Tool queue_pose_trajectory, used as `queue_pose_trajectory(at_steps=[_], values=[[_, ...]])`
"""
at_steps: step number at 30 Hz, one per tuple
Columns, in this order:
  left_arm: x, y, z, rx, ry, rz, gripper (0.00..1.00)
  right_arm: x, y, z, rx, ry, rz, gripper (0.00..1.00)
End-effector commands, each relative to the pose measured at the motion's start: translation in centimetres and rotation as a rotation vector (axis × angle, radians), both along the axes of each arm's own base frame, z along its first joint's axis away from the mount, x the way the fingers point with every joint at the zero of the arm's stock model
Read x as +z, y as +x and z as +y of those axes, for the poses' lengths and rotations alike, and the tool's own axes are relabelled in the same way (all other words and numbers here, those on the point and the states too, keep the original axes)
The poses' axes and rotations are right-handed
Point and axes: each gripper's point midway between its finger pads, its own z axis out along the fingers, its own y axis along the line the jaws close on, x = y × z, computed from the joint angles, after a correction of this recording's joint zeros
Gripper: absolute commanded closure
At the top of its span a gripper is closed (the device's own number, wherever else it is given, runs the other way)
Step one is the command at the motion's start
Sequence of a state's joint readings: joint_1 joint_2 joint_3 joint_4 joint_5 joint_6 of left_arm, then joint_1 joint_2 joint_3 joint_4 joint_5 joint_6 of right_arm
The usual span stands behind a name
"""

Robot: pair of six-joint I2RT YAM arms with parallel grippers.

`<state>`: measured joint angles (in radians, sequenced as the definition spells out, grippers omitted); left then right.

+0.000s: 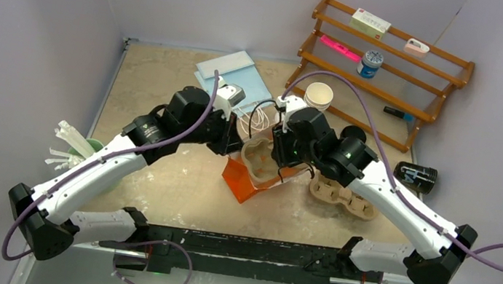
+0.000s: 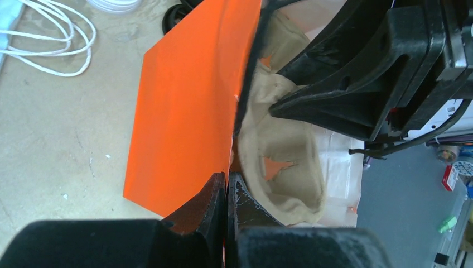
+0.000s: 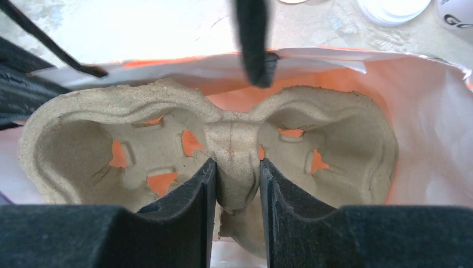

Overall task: Pack the takeout coffee
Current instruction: Place the cup tray in the takeout bag.

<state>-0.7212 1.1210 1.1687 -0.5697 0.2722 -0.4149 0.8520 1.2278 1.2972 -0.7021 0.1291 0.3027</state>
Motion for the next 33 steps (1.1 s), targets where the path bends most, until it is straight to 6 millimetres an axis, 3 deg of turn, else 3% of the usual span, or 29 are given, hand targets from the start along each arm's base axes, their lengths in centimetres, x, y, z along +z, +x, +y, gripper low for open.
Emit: queue_pose_trajectory(at_steps=[1,7,14,23,33], values=[[0.7,0.2,-1.1,-0.075,-0.023,-0.019,1.00,1.5,1.9,-0.5,-0.069,-0.062,-0.099,0.65],[0.5,1.5,-0.1,-0.043,-0.026,-0.016,1.00,1.8,3.3,1.2,-0.042,-0.061,-0.183,0.66],[0.1,3.0,1.1,-0.035,-0.031,-0.002,0.99,0.2,4.0,2.7,0.030,-0.083,-0.205,0.65],[0.3,3.7,1.8,-0.023,0.013,-0.030,0.96,-1.7,5.2,-0.2,-0.086,-0.281,-0.179,0.65],[0.6,3.8,1.7,-0.031,0.007,-0.047,0.93,-4.5,4.7,1.7,-0.020,-0.265,-0.104,0.65]])
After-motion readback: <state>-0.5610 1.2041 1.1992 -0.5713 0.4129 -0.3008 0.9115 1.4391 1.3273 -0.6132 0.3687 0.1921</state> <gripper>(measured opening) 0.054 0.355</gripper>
